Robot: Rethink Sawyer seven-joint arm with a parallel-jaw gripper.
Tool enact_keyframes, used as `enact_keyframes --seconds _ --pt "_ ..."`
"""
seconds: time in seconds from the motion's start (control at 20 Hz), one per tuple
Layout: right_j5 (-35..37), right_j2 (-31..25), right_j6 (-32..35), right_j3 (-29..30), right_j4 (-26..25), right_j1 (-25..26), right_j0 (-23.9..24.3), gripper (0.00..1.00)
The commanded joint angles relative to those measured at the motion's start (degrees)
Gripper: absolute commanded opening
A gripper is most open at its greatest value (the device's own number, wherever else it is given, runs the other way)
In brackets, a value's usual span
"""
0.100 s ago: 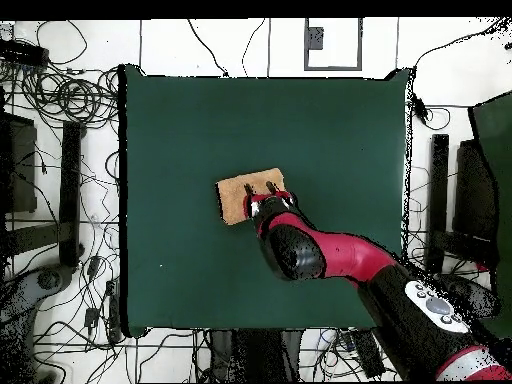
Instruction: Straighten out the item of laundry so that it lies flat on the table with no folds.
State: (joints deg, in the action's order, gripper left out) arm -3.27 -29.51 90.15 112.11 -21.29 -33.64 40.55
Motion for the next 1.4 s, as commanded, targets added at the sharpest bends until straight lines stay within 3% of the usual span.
enact_keyframes --seconds 0.05,0.3,1.4 --pt "7.30 7.46 7.20 -5.79 2.65 -0.02 -6.19 1.00" --pt "6.49 8.71 7.51 -6.96 2.66 1.55 -7.74 1.00" --pt "9.12 0.72 4.28 -7.08 0.67 7.89 -3.15 1.00"
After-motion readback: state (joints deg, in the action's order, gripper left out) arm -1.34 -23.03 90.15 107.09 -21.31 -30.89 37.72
